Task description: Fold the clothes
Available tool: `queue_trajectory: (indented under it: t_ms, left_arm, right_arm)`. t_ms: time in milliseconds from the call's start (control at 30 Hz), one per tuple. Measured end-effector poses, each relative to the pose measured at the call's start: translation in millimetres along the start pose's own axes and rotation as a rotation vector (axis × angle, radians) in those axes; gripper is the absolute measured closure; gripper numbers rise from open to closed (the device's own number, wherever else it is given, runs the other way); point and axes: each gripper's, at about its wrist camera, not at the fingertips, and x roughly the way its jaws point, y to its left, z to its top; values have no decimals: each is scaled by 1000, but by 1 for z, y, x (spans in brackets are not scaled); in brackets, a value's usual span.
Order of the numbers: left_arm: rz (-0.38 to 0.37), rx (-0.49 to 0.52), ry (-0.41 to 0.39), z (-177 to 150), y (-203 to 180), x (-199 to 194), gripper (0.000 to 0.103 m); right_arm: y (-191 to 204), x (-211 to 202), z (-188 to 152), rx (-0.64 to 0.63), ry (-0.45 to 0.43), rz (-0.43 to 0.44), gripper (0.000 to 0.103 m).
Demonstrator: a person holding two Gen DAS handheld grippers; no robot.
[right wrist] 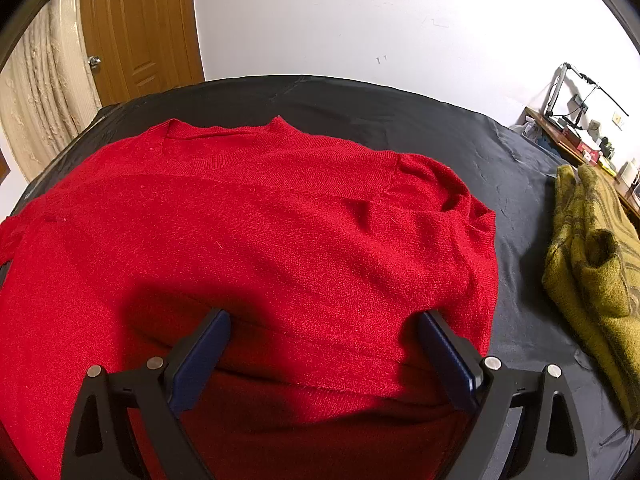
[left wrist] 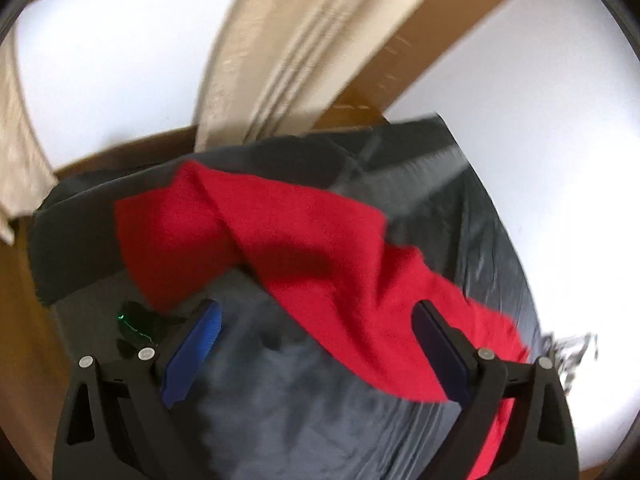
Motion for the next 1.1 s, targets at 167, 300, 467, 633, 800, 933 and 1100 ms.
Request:
queue_trajectory:
  t_ms: [167, 300, 467, 633, 800, 933, 1100]
  left_arm:
    - [-67, -100, -9, 20, 16, 3, 5]
    - [-170, -157, 13, 28, 26, 7, 5]
    - [-278, -190, 8, 38, 31, 10, 5]
    - [-310, -206, 14, 42, 32, 17, 8]
    - [-291, -194, 36, 41, 35, 26, 51]
    - [-261, -222, 19, 42, 44, 19, 51]
    - [-212, -257, -12, 45, 51, 12, 44]
  right_arm:
    - [0, 0, 0, 0, 0, 0, 6]
    - [0, 0, 0, 0, 0, -1, 6]
    - [0, 1, 0, 0, 0, -1, 6]
    - [0, 1, 0, 0, 0, -1, 6]
    - [1, 0, 0, 0, 0, -1, 6]
    - [1, 0, 0, 0, 0, -1, 6]
    - [1, 0, 0, 0, 0, -1, 6]
